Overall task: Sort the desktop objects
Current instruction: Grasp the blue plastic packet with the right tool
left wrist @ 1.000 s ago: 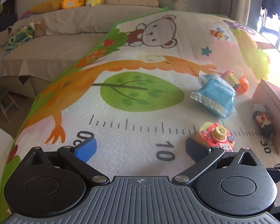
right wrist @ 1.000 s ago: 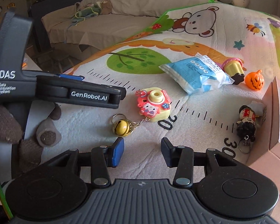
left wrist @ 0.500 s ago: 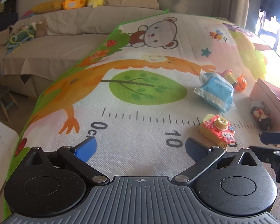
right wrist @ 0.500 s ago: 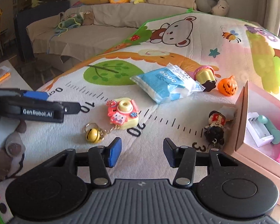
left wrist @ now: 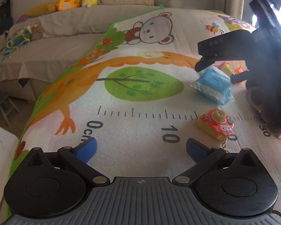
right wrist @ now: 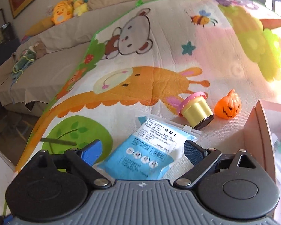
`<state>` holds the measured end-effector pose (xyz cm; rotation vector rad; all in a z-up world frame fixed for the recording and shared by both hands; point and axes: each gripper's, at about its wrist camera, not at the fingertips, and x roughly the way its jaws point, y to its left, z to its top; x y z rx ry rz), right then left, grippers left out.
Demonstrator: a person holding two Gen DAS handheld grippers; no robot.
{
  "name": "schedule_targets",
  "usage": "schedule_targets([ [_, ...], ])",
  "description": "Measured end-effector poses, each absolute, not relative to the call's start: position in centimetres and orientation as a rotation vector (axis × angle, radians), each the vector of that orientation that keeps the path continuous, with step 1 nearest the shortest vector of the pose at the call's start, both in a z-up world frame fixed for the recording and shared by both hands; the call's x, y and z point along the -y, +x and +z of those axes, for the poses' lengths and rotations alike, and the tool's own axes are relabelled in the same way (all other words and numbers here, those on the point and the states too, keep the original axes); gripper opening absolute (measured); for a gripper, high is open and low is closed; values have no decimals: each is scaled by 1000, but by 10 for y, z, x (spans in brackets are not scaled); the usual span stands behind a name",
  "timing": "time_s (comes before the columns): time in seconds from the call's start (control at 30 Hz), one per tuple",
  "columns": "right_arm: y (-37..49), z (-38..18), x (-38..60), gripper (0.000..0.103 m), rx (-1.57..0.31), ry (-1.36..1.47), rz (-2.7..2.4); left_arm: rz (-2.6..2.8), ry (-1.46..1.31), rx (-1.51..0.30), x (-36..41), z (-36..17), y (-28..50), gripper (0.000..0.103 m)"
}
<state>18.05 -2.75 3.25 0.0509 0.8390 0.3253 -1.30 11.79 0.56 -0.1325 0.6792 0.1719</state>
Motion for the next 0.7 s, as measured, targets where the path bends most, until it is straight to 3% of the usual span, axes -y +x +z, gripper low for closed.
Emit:
schedule_targets([
  [0.07, 195, 21, 24, 90, -880, 56, 299, 170, -135, -678, -119, 5, -14, 103],
  [0.13, 192, 16, 21, 66, -880, 11, 308, 167, -138, -678, -119, 5, -14, 103],
  [0.2, 182, 15, 24, 56, -884, -16, 348, 165, -138, -685, -120, 5, -13, 103],
  [0.4, 107, 38, 57, 53, -788, -135, 454, 146, -111, -683, -114, 6, -12, 103],
  [0.7, -2, 38, 131, 53, -793, -207, 437, -71, -157, -680, -96, 18, 7, 103],
])
